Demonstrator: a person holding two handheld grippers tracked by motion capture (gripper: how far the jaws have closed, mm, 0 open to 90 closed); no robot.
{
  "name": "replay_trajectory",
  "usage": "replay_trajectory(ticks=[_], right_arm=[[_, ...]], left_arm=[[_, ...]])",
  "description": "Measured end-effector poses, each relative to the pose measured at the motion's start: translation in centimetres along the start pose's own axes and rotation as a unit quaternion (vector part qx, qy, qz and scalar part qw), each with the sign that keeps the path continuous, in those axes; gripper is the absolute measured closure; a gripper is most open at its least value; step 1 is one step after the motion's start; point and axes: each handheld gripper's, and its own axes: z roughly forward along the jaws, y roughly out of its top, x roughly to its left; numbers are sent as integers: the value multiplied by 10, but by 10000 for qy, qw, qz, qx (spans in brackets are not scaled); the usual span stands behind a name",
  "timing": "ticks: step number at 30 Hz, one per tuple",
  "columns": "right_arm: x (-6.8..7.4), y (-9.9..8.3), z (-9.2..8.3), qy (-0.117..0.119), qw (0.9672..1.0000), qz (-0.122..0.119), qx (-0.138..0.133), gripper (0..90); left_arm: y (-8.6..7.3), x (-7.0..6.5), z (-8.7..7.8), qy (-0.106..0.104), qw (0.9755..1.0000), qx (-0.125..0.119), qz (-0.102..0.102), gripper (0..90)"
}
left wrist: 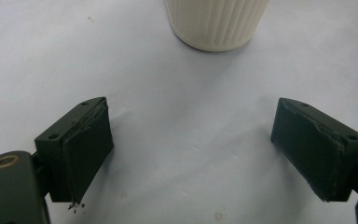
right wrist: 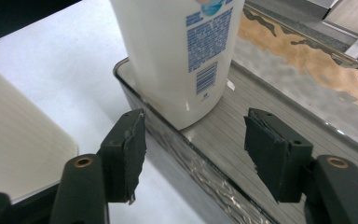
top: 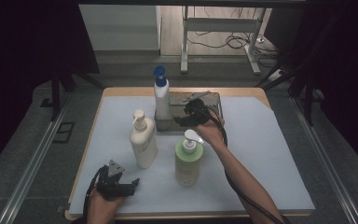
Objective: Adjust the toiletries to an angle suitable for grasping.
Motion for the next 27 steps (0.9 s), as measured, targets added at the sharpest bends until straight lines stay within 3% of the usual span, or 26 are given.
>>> replay_trajectory(ticks=[19,23,27], right_arm=[[1,-12,-31,74,9999,-118,-57,212],[1,-14,-37,-18,9999,-131,-87,167],[0,-20,-47,-127,9996,-210,-147,67]], left_arm=[[0,0,0,-4,10000,-7,-7,119],[0,0,0,-4,10000,-8,-6,119],[0,0,0,-1,10000,-10,-6,119]])
